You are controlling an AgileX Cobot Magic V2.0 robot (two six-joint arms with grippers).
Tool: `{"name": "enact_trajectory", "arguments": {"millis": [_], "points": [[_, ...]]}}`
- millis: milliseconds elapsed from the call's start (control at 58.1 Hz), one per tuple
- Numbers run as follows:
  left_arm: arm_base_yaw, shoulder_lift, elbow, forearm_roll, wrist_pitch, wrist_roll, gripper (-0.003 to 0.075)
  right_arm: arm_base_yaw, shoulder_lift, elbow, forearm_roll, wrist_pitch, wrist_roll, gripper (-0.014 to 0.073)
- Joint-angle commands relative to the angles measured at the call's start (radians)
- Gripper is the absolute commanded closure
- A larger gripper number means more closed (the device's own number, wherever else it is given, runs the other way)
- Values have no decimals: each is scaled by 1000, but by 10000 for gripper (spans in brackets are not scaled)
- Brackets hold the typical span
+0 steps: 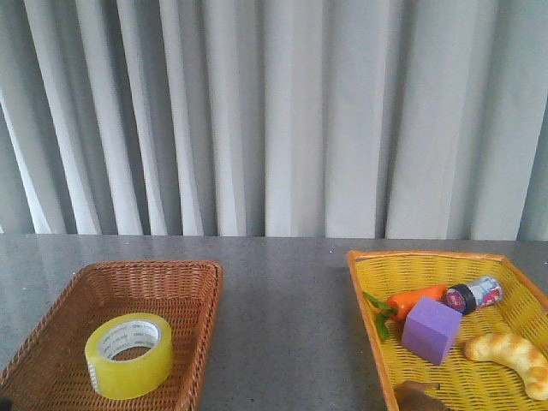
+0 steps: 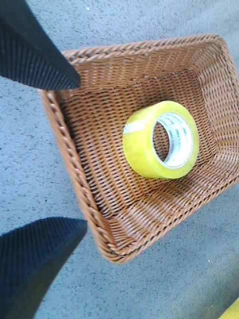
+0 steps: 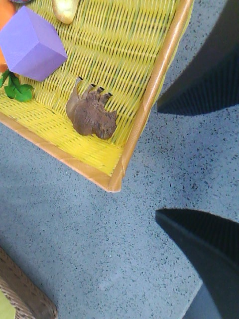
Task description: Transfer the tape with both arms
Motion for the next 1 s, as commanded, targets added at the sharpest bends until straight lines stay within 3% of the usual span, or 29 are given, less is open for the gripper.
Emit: {"name": "enact_trajectory", "arguments": {"millis": [0, 275, 706, 878, 981], "points": [[0, -88, 57, -13, -124, -7, 207, -5, -4, -27, -2, -60, -12, 180], [0, -225, 212, -14, -209, -7, 207, -5, -4, -27, -2, -60, -12, 180], [0, -227, 237, -14, -214, -8, 213, -5, -4, -27, -2, -77, -12, 180], [0, -227, 237, -14, -209, -10, 319, -5, -4, -27, 1, -72, -12, 194], [0, -227, 237, -14, -209, -10, 429, -5, -4, -27, -1, -69, -12, 270]]}}
